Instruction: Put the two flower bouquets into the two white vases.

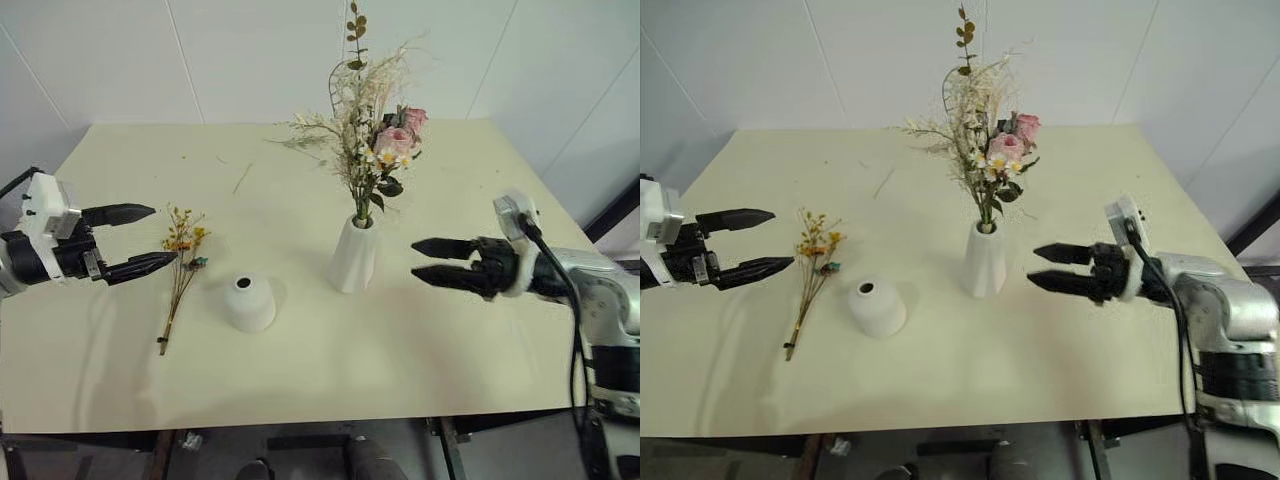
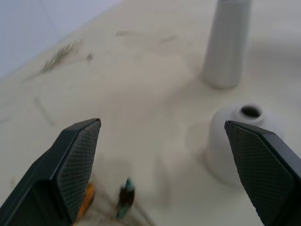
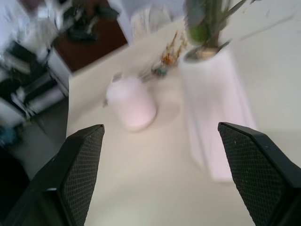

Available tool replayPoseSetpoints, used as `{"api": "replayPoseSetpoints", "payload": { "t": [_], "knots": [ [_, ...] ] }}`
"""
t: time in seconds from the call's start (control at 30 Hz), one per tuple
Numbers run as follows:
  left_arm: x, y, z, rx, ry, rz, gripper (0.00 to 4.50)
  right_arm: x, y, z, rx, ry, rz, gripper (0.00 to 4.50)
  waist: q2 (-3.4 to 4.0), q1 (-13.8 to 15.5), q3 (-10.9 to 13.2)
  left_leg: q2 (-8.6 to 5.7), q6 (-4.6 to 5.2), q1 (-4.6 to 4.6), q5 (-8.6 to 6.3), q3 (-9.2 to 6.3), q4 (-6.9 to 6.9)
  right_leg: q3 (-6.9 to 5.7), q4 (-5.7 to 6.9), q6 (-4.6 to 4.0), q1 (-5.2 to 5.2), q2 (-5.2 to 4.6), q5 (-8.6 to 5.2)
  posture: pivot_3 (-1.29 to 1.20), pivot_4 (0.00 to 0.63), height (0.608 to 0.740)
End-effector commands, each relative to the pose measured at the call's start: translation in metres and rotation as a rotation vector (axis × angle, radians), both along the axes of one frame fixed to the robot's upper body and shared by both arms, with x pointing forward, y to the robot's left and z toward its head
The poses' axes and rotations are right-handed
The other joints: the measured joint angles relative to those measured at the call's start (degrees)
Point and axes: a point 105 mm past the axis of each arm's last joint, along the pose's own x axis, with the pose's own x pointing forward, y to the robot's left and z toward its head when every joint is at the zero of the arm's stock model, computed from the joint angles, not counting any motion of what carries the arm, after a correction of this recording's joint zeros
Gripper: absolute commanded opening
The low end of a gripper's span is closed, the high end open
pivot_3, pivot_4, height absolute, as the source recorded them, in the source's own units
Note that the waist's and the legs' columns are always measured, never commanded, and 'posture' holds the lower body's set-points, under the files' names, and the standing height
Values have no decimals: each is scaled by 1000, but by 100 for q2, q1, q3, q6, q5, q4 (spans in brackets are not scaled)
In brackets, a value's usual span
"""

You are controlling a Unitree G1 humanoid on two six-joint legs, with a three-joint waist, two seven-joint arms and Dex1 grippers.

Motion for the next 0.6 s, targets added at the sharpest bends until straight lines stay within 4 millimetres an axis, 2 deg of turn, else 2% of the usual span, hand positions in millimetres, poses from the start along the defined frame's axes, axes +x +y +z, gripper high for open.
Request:
{"api": "replayPoseSetpoints", "payload": {
  "t": [0.03,0.1,0.2,0.3,0.43,0.6],
  "knots": [
    [3,20,-2,66,83,164,4500,-21,10,24,-46,-114,96,4085,-2,-17,-1,0,0,1,0,2,1,1,0,0,1,0,0,0,150,740],
    [5,27,-6,114,179,272,4500,-24,12,39,-55,-166,125,4085,-5,-24,1,0,0,2,0,3,2,2,1,0,2,1,0,0,150,740],
    [6,40,-13,149,312,465,4500,-25,14,52,-58,-209,147,4085,-5,-14,1,-1,0,2,0,3,2,4,-1,0,2,1,0,0,150,740],
    [6,33,-18,147,405,525,4500,-23,16,61,-63,-243,172,4085,-5,14,2,-1,1,-1,-1,2,0,3,-8,2,2,1,-2,0,150,740],
    [5,13,-30,229,512,495,4500,-23,19,70,-101,-291,223,4085,-5,63,2,-2,-4,-7,-8,3,-1,2,-9,4,-1,1,-4,0,150,740],
    [8,-1,-48,278,594,497,4500,-24,16,72,-137,-330,231,4085,-5,125,2,0,-7,-11,-15,3,-4,1,-5,-4,-9,1,-16,0,150,740]
  ]
}}
